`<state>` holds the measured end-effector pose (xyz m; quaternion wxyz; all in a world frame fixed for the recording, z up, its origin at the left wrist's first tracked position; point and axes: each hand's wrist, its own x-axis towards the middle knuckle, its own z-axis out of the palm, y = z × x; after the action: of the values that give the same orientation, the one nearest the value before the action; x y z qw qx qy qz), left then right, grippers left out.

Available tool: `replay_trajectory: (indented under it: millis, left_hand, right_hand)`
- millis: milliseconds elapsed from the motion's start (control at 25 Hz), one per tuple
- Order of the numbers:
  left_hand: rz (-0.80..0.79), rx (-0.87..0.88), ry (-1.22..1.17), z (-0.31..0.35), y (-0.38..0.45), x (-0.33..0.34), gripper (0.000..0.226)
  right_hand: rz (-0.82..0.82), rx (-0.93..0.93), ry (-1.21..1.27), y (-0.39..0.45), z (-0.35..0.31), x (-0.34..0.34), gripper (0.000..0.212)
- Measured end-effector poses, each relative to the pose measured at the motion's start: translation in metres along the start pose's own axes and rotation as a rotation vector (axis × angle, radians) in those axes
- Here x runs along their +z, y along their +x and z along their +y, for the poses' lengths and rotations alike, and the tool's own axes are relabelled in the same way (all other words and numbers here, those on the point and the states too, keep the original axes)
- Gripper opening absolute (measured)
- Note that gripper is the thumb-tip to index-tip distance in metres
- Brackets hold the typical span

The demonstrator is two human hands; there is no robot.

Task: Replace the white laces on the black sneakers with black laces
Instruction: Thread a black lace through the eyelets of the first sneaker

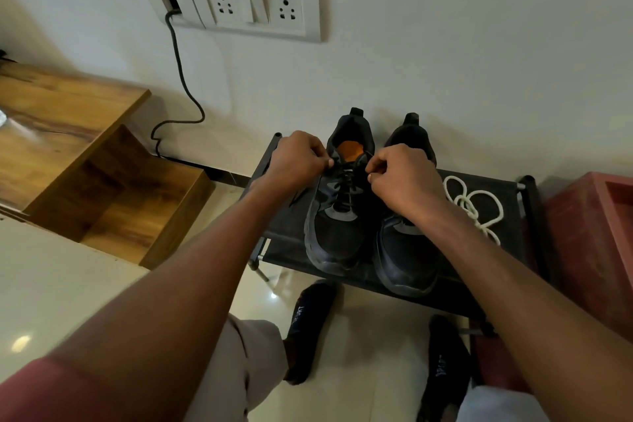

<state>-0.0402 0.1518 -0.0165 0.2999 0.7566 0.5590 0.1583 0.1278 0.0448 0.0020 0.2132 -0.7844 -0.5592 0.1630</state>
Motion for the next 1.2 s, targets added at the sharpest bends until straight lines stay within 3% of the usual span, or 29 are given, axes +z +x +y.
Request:
replay_trajectory:
  millis: [280,440,880,1200]
  left_hand:
    - [-0.084,0.004,0.062,-0.008,0.001,-0.012,0.019]
    - [-0.074,0.066,0.101,-0.008,-0.007,-0.009,0.010]
    - [0.009,0.188,-0.152,-0.011,-0.021,0.015,0.011]
    - [-0.086,0.229,-0.089,-0.007,-0.017,0.015,0.009]
  right_hand:
    - [-0.015,-0.015,0.027,-0.003,-0.004,0.003,0.006]
    - [0.025,-0.030,-0.016,-0.008,-0.008,0.010,0.011]
    - [-0.041,-0.028,0.046,-0.003,0.000,0.011,0.020]
    - [-0.036,-0.042,0.058,-0.006,0.003,0.010,0.021]
